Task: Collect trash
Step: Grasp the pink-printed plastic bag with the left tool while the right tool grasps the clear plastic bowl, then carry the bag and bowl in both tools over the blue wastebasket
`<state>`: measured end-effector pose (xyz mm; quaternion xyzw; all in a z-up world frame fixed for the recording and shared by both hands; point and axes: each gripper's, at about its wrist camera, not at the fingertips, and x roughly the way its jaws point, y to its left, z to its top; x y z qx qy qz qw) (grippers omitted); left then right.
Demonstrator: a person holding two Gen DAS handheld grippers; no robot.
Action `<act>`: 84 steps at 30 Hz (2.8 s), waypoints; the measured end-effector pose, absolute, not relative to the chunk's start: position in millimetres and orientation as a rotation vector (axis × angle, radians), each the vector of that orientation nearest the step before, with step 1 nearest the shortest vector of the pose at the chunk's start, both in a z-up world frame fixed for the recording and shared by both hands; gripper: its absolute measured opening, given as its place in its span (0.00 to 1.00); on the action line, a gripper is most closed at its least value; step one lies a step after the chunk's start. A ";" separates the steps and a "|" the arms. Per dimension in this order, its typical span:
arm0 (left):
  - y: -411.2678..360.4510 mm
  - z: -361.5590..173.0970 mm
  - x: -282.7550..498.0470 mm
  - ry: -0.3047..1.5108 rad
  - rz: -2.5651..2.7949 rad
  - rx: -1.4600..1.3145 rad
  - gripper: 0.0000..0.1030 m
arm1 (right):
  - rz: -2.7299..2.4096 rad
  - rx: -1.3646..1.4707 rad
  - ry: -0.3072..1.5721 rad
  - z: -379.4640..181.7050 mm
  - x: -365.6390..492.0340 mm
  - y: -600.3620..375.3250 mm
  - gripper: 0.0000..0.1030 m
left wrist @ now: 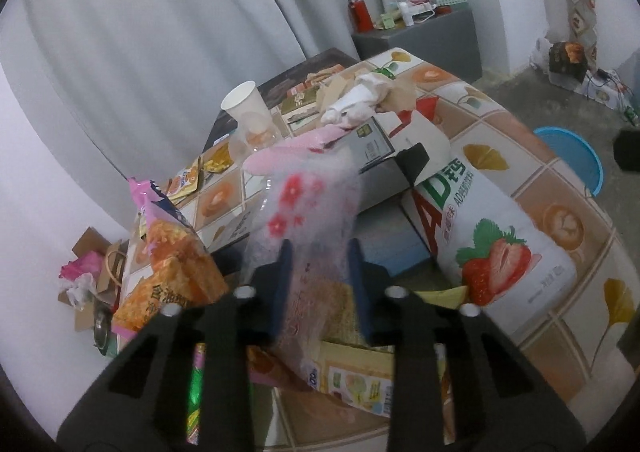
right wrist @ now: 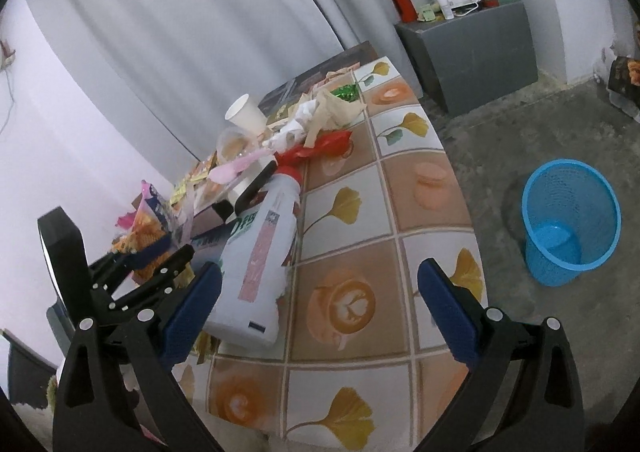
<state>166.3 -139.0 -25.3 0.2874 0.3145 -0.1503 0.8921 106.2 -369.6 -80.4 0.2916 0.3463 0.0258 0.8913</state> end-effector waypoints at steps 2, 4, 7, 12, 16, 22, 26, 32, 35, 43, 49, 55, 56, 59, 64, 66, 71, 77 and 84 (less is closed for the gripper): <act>-139.5 -24.3 163.5 0.636 -0.313 0.604 0.10 | 0.062 0.607 0.712 -78.1 110.4 -373.4 0.92; -137.6 -22.2 161.3 0.620 -0.315 0.605 0.02 | 0.079 0.611 0.707 -74.3 117.7 -376.9 0.92; -136.1 -19.0 158.5 0.600 -0.318 0.590 0.00 | 0.124 0.638 0.696 -66.2 132.8 -384.0 0.92; -125.2 -8.6 148.3 0.539 -0.314 0.547 0.00 | 0.185 0.674 0.683 -51.5 172.0 -396.3 0.88; -115.2 -1.3 140.6 0.498 -0.317 0.488 0.00 | 0.210 0.687 0.697 -41.2 206.1 -398.0 0.83; -101.2 5.8 127.7 0.449 -0.329 0.406 0.00 | 0.316 0.666 0.720 -19.2 252.0 -369.2 0.81; -98.6 5.6 119.9 0.431 -0.347 0.384 0.00 | 0.415 0.646 0.786 -11.5 290.7 -339.7 0.81; -97.2 2.2 116.7 0.434 -0.378 0.345 0.00 | 0.522 0.562 0.952 -11.3 376.7 -279.4 0.81; -94.8 1.5 115.7 0.432 -0.393 0.321 0.00 | 0.516 0.569 1.061 -30.9 425.7 -255.8 0.79; -92.3 1.3 110.2 0.391 -0.404 0.309 0.00 | 0.397 0.604 1.231 -85.1 494.3 -228.9 0.61; -89.8 1.3 108.2 0.368 -0.407 0.299 0.00 | 0.416 0.670 1.255 -104.4 503.2 -227.1 0.16; -89.0 5.5 106.9 0.346 -0.399 0.297 0.00 | 0.459 0.724 1.173 -91.2 496.8 -241.6 0.06; -88.8 7.4 106.3 0.338 -0.395 0.298 0.00 | 0.475 0.736 1.150 -85.1 494.0 -244.8 0.06; -87.7 13.1 105.3 0.310 -0.383 0.308 0.00 | 0.516 0.747 1.077 -61.1 482.9 -255.7 0.06; -89.1 21.6 98.7 0.270 -0.366 0.331 0.00 | 0.575 0.728 0.924 -3.1 438.5 -280.0 0.06; -90.4 27.0 94.0 0.251 -0.362 0.340 0.00 | 0.586 0.714 0.866 17.2 411.9 -291.0 0.06; -91.5 47.1 77.3 0.188 -0.363 0.346 0.00 | 0.524 0.720 0.688 53.1 308.2 -343.7 0.06; -98.7 70.4 74.6 0.167 -0.425 0.352 0.00 | 0.309 0.799 0.598 30.6 170.1 -405.3 0.06; -142.2 101.0 64.6 0.181 -0.535 0.373 0.00 | 0.131 0.984 0.566 -32.2 49.1 -465.0 0.06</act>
